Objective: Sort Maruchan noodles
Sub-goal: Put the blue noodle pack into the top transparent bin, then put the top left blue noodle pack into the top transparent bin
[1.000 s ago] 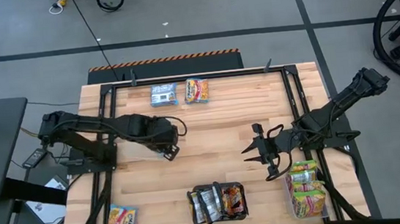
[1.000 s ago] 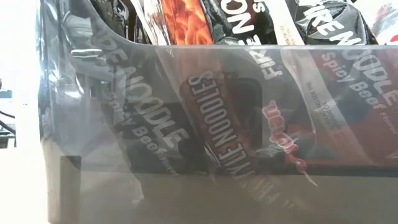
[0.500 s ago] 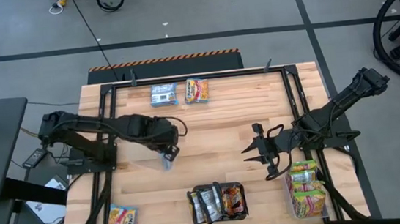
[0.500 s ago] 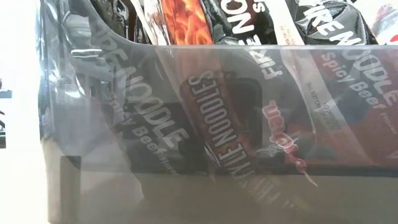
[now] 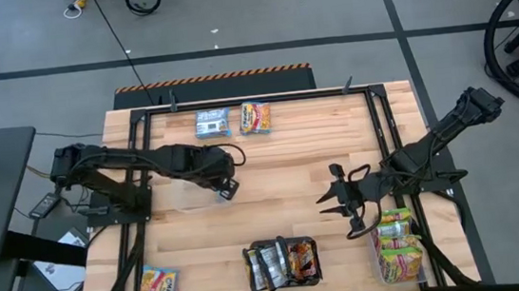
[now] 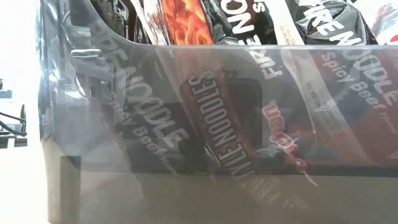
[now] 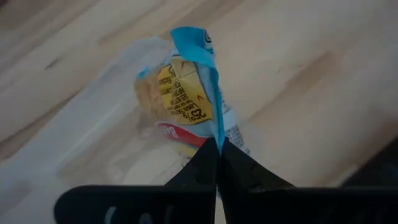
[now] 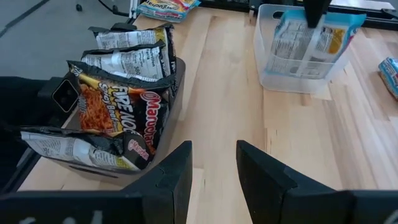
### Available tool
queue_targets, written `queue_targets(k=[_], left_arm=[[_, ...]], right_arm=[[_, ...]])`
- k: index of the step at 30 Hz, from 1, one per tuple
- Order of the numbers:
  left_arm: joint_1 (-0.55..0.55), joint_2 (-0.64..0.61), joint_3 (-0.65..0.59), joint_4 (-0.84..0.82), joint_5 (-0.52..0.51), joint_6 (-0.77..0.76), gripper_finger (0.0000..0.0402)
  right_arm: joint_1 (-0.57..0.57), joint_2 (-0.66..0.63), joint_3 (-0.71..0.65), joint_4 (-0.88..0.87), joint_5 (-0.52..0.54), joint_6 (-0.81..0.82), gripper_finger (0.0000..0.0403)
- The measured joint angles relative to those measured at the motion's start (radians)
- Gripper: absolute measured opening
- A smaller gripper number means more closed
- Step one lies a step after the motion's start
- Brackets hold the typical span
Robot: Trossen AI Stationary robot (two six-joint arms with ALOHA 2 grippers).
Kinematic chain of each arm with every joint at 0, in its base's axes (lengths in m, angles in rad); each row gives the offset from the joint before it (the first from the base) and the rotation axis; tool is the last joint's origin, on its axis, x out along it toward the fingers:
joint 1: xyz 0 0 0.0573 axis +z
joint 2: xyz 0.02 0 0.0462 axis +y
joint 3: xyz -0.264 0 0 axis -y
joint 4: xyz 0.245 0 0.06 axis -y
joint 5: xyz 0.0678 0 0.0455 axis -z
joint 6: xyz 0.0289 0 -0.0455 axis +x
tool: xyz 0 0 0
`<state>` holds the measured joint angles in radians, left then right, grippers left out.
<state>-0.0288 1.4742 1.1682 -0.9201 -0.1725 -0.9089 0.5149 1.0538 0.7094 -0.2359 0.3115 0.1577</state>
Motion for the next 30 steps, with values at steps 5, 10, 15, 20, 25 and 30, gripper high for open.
queue_targets(k=[5, 10, 15, 20, 25, 30], left_arm=[[0.000, 0.000, -0.006, 0.053, -0.018, -0.026, 0.0009], [0.000, 0.000, -0.006, 0.043, -0.026, -0.038, 0.0018], [-0.001, 0.000, -0.006, 0.043, -0.026, -0.039, 0.0051], [-0.009, 0.000, -0.006, 0.064, -0.026, -0.049, 0.0094], [-0.009, 0.000, -0.005, 0.060, -0.022, -0.015, 0.0117], [-0.008, -0.016, 0.038, 0.031, -0.063, 0.049, 0.0126]], right_arm=[[0.000, 0.000, 0.000, -0.001, 0.000, 0.000, 0.0130], [0.000, 0.000, 0.000, -0.001, 0.000, -0.002, 0.0130], [0.000, 0.000, 0.000, -0.001, 0.000, -0.002, 0.0130], [0.000, 0.000, 0.000, -0.001, 0.000, -0.002, 0.0130], [0.000, 0.000, 0.000, -0.001, 0.000, -0.003, 0.0130], [0.000, 0.000, 0.000, 0.000, 0.000, 0.000, 0.0130]])
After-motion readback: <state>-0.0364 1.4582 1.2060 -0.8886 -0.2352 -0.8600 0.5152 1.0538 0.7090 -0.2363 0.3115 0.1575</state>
